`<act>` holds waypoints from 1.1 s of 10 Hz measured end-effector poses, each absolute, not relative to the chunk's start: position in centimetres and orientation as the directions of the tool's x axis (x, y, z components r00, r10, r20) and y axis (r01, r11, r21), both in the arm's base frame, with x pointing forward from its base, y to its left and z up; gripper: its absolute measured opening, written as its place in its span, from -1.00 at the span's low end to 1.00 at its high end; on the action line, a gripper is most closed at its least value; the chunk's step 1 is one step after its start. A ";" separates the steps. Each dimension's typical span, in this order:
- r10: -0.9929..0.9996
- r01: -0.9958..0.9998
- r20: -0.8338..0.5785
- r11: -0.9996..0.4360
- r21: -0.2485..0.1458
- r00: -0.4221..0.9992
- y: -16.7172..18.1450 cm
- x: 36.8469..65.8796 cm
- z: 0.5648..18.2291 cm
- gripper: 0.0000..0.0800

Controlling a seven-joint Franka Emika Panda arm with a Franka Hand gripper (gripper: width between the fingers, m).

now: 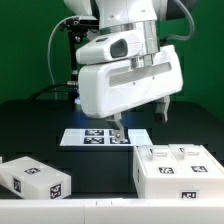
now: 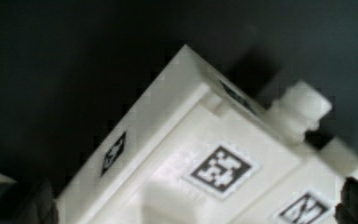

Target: Assemble cabinet

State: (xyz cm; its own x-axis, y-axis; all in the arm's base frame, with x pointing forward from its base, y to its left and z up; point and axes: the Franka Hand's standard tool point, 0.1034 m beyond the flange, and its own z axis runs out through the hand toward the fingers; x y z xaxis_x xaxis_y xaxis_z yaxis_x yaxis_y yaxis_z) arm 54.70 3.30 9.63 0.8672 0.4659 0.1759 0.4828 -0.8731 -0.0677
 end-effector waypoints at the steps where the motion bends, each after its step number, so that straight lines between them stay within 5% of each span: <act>1: 0.328 0.348 0.190 -0.934 -0.080 0.925 3.7 54.1 9.8 0.99; 3: 0.066 0.098 0.253 -0.988 -0.116 0.965 4.6 53.1 8.5 0.99; 8: -0.034 0.002 0.266 -0.991 -0.134 0.963 6.1 52.0 8.1 0.99; 11: -0.043 -0.004 0.324 -0.993 -0.120 0.945 7.6 50.7 5.7 0.99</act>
Offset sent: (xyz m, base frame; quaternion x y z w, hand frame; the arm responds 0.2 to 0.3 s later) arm 0.0000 0.0000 0.0000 0.0000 0.0000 0.1296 0.9916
